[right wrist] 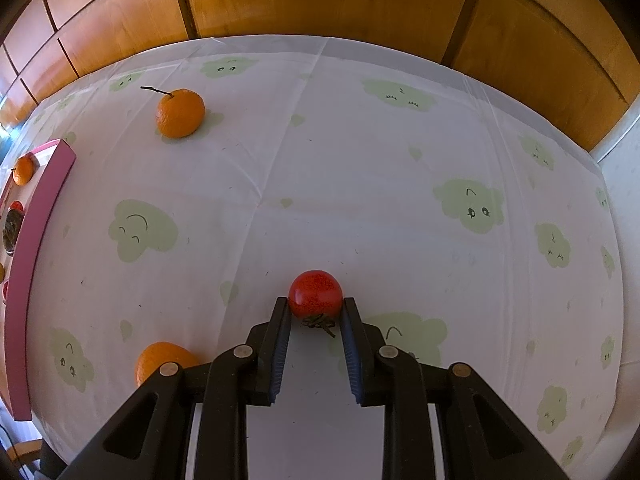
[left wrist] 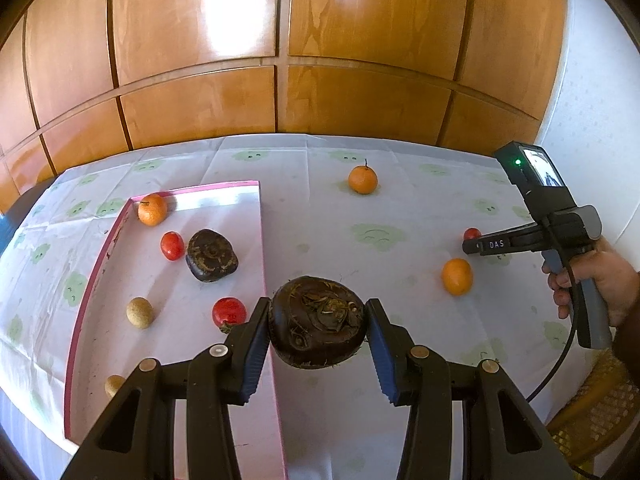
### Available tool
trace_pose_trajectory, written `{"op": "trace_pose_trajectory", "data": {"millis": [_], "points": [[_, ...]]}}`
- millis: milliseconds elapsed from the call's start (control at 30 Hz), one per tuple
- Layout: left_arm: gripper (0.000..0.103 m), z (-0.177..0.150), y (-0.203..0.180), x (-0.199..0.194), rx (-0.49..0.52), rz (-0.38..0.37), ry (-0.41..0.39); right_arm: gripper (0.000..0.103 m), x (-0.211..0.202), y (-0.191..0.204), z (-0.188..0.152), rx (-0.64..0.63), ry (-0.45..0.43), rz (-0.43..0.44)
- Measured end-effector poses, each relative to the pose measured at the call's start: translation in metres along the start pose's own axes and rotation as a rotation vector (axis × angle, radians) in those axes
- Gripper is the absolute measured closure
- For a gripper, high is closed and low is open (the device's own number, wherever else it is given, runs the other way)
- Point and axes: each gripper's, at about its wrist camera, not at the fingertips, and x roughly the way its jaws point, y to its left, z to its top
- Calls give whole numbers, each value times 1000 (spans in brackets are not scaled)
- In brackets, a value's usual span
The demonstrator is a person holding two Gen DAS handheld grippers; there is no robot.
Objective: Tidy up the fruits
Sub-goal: 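Carry the dark brown fruit into the pink tray and open the left tool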
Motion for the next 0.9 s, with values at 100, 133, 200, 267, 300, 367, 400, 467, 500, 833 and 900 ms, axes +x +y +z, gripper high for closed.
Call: {"op": "trace_pose_trajectory", "data": {"millis": [100, 133, 200, 267, 300, 367, 400, 467, 500, 833, 900], "points": [[56, 0, 1, 0, -3, 3, 2, 78, 0, 1, 0, -3, 0, -1], [56, 0, 2, 0, -3, 4, 2, 78, 0, 1, 0, -3, 0, -1], [56, 0, 2, 0, -4, 7, 1, 78, -1, 1, 0, -3, 0, -1], [56, 0, 3, 0, -5, 10, 0, 78, -1, 1, 0, -4, 0, -2], [56, 0, 3, 0, -6, 13, -1, 78, -1, 2, 0, -4, 0, -2], [56, 0, 5, 1, -7, 17, 1, 78, -1, 2, 0, -4, -1, -2], [56, 0, 6, 2, -10, 19, 2, 78, -1, 2, 0, -4, 0, -2], [56, 0, 7, 1, -11, 24, 2, 78, -1, 2, 0, -4, -1, -2], [56, 0, 8, 2, -12, 27, 2, 78, -1, 2, 0, -3, 0, -2], [56, 2, 24, 4, -30, 62, 1, 78, -1, 2, 0, -5, 0, -4], [56, 3, 28, 4, -34, 70, 2, 78, -1, 2, 0, -6, -1, -4]]}}
